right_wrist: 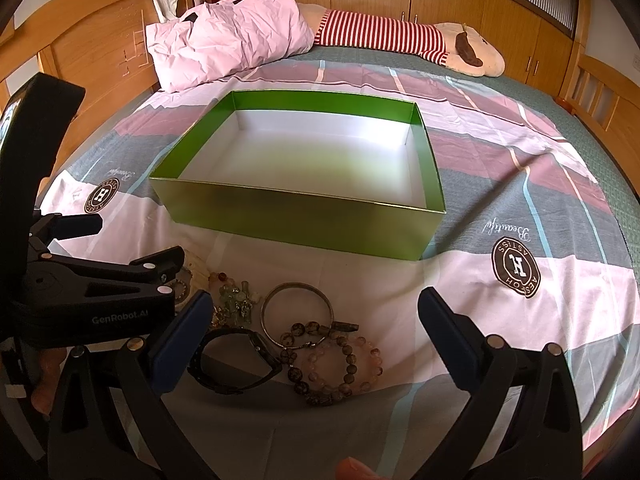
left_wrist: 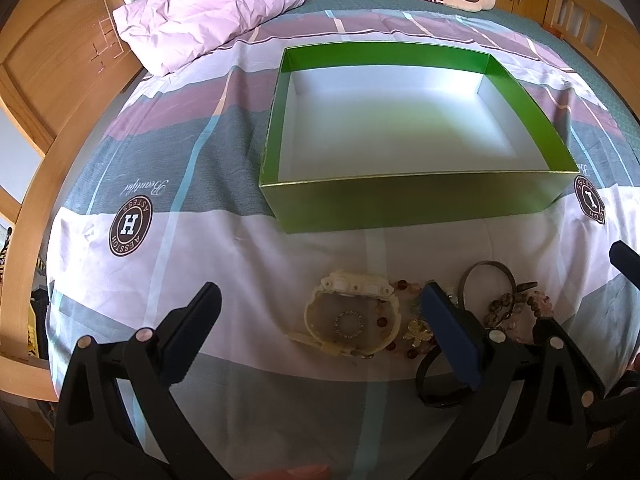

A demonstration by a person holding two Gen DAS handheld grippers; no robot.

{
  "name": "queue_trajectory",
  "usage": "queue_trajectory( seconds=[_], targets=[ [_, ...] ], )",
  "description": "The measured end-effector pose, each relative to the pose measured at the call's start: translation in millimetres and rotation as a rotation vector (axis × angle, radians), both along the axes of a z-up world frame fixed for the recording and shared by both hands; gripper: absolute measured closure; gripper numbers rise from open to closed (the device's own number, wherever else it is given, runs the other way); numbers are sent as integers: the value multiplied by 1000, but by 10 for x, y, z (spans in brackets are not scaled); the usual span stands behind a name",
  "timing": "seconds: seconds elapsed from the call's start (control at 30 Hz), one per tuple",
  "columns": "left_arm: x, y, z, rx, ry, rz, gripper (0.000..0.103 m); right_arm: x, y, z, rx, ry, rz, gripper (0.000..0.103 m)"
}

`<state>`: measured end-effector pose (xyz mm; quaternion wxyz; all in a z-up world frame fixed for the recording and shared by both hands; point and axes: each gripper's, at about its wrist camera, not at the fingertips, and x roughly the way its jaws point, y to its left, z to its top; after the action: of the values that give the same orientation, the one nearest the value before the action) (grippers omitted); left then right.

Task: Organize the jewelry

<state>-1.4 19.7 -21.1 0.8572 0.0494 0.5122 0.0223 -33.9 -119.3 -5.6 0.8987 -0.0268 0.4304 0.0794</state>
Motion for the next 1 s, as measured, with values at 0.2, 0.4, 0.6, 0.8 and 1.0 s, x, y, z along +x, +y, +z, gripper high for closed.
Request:
queue_trajectory(
  seconds=[0.2,0.4,0.6,0.8,1.0],
  targets=[
    [0,-18,-2,4,3,0,2,-3,-3,-9,-2,1,2,1],
    [7,-12,-8,15,3,-1,2,15,12,4,-15,4,25,1],
    [110,359,97,-31,-15,67,2,127,-354,257,-75,-82,-51,1],
    [129,324,-137,-58,124,10,21,320,-537,-219,-5,202,-51,56],
    [141,327,-306,-28,202,19,35,245,-368,-450,50,312,62,62]
  ],
)
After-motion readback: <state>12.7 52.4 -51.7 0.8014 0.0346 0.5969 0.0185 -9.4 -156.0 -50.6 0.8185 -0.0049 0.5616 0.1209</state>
